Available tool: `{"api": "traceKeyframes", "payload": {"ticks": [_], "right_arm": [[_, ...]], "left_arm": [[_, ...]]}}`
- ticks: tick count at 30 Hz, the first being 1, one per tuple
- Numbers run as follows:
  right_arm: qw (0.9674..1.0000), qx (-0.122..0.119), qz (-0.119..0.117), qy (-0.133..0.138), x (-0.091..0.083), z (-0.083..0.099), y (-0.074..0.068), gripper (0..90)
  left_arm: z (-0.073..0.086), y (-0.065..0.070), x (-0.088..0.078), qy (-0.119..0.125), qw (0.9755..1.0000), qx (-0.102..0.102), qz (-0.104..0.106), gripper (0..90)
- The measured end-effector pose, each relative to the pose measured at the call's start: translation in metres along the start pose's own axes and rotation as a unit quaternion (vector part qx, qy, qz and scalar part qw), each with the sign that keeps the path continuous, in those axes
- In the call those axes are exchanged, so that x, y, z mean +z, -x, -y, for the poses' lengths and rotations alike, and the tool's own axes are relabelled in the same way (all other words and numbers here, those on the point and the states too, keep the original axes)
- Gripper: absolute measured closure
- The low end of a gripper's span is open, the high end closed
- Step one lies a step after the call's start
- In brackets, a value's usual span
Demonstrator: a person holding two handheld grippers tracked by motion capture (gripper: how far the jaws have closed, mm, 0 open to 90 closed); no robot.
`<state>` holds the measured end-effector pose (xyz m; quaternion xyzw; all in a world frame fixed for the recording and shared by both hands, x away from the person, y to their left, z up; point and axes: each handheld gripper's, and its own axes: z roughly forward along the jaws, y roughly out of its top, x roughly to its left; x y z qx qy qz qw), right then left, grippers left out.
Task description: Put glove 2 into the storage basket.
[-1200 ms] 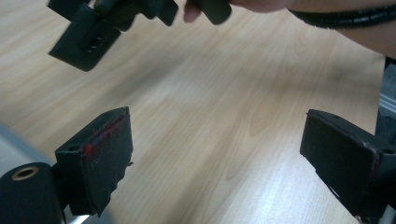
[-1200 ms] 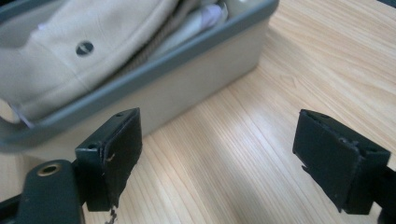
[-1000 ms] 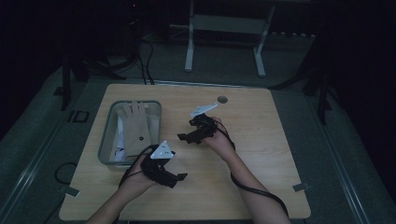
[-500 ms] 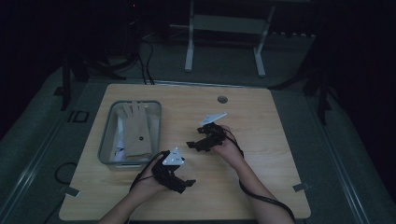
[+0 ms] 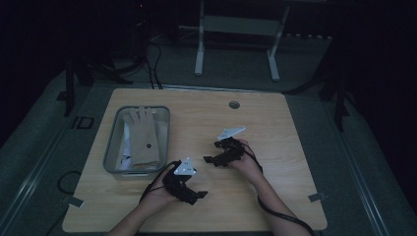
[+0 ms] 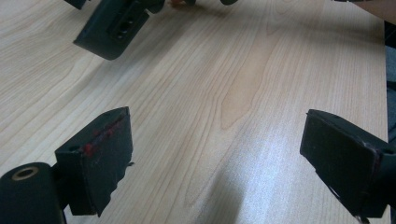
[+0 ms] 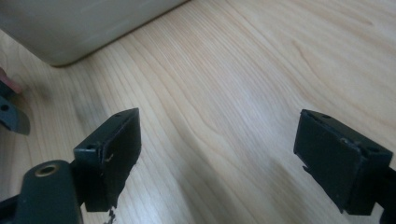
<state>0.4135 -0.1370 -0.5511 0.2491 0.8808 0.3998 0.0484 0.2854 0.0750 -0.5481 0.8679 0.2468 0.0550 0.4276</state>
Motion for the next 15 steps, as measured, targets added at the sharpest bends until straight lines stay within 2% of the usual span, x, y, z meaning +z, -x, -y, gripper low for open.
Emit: {"api": "traceKeyframes", "payload": {"ticks": [7, 15], "right_arm": [[1.0, 0.003, 0.004, 0.001, -0.005, 0.008, 0.001, 15.0], [1.0, 0.005, 0.003, 0.006, -0.009, 0.015, 0.002, 15.2]], "left_arm": [[0.002, -0.002, 0.005, -0.003, 0.9999, -0.005, 0.01, 9.8], [0.003, 0.0, 0.008, 0.0, 0.9999, -0.001, 0.01, 9.8]]}}
